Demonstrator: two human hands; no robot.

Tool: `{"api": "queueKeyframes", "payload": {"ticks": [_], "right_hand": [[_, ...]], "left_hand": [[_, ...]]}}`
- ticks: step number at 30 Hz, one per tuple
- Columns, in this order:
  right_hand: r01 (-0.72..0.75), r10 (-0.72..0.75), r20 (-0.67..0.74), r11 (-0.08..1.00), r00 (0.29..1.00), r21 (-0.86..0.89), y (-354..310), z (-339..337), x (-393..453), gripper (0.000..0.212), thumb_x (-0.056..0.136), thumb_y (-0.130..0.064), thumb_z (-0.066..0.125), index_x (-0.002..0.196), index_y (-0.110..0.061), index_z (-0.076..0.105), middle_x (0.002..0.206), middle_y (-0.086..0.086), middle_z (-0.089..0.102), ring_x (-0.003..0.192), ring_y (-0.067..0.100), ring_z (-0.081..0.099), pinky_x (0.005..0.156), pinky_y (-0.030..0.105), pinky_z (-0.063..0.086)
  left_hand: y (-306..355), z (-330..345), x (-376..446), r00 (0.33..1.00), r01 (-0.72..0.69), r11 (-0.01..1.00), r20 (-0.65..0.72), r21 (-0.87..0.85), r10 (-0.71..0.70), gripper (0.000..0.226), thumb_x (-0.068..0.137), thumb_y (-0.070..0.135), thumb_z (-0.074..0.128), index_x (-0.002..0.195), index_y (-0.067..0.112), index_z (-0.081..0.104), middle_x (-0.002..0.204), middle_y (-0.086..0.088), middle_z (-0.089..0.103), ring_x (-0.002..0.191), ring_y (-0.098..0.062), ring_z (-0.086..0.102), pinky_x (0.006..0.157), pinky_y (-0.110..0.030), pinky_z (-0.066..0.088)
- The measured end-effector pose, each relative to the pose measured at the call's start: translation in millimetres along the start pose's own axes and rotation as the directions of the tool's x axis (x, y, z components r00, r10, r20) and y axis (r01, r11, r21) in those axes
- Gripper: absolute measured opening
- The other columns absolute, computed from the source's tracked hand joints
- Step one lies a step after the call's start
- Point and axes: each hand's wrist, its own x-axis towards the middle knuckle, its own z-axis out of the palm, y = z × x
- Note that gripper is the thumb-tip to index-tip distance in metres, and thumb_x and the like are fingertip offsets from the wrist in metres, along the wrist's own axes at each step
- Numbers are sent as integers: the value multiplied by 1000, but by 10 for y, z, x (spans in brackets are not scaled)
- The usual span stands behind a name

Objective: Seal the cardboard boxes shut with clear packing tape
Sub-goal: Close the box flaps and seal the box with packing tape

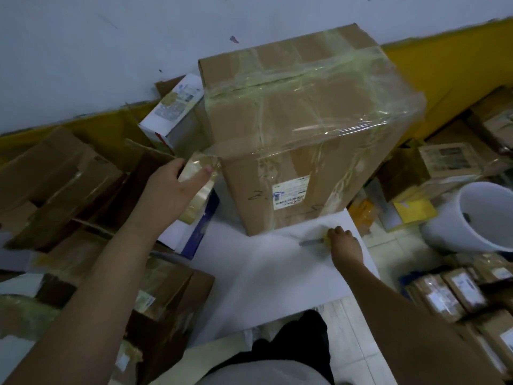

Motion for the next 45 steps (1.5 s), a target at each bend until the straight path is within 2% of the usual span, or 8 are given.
{"api": "queueKeyframes", "payload": {"ticks": [11, 16, 22, 26, 29, 33, 39, 45], "right_hand": [[-128, 115, 70, 970, 991, 209, -108, 274, -430, 14, 94, -25, 52, 82, -19, 48, 88, 3, 51, 88, 28, 60, 64, 30, 41], [5, -61, 154, 940, 986, 340, -299, 52, -665, 22, 95, -36, 60, 87, -16, 56, 84, 3, 63, 77, 21, 65, 61, 31, 49], [248, -214, -162, 480, 963, 841, -999, -1200, -1304, 4, 90, -15, 71, 88, -16, 68, 77, -2, 73, 72, 9, 71, 64, 32, 57], [487, -262, -424, 266, 867, 832, -1504, -2471, -1474, 17, 93, -17, 63, 101, -25, 76, 73, 17, 64, 63, 19, 55, 63, 22, 43], [553, -256, -513, 120, 819, 824, -1903, -3255, -1206, 20, 99, -17, 58, 109, -29, 71, 66, -9, 62, 63, 2, 51, 62, 14, 40], [537, -244, -489, 206, 838, 818, -2252, -3503, -675, 20, 97, -38, 60, 96, -29, 77, 69, 6, 54, 58, 13, 44, 62, 32, 39], [540, -253, -488, 211, 835, 815, -2248, -3415, -611, 22, 97, -38, 62, 88, -25, 77, 61, 6, 48, 59, 20, 39, 59, 32, 35], [526, -251, -470, 247, 846, 814, -2254, -3394, -684, 19, 97, -36, 62, 92, -24, 77, 58, -4, 52, 59, 18, 41, 62, 31, 36]], "left_hand": [[-23, 69, -19, 999, 34, 999, 37, -36, -33, 38, 91, 61, 61, 100, 24, 59, 95, -8, 71, 84, -29, 72, 81, -55, 58], [11, 135, -61, 999, 35, 999, 2, -40, -35, 45, 93, 53, 62, 116, 16, 51, 97, 2, 61, 85, -13, 63, 63, -27, 47], [25, -16, -39, 991, -107, 990, 65, -95, 114, 56, 94, 46, 66, 139, 28, 40, 127, 4, 56, 114, -15, 56, 92, -31, 46], [60, -86, -5, 964, -119, 991, 232, -70, 132, 38, 98, 45, 60, 131, 27, 59, 125, 15, 59, 118, -7, 53, 93, -26, 40], [25, -95, -26, 966, -48, 974, 239, -223, 102, 29, 96, 43, 65, 121, 26, 65, 118, 4, 68, 112, -15, 62, 92, -30, 49], [-2, -97, -86, 939, 43, 910, 328, -412, 104, 17, 99, 33, 64, 111, 21, 65, 110, -12, 74, 102, -30, 71, 95, -48, 56], [-54, -248, -32, 841, 90, 953, 534, -289, 82, 36, 92, 16, 72, 122, 26, 53, 96, -2, 75, 84, -17, 73, 70, -30, 57], [-80, -561, 145, 880, -132, 983, 471, 127, 57, 25, 95, 36, 68, 117, 30, 60, 114, 10, 63, 104, -10, 61, 78, -22, 48]]}}
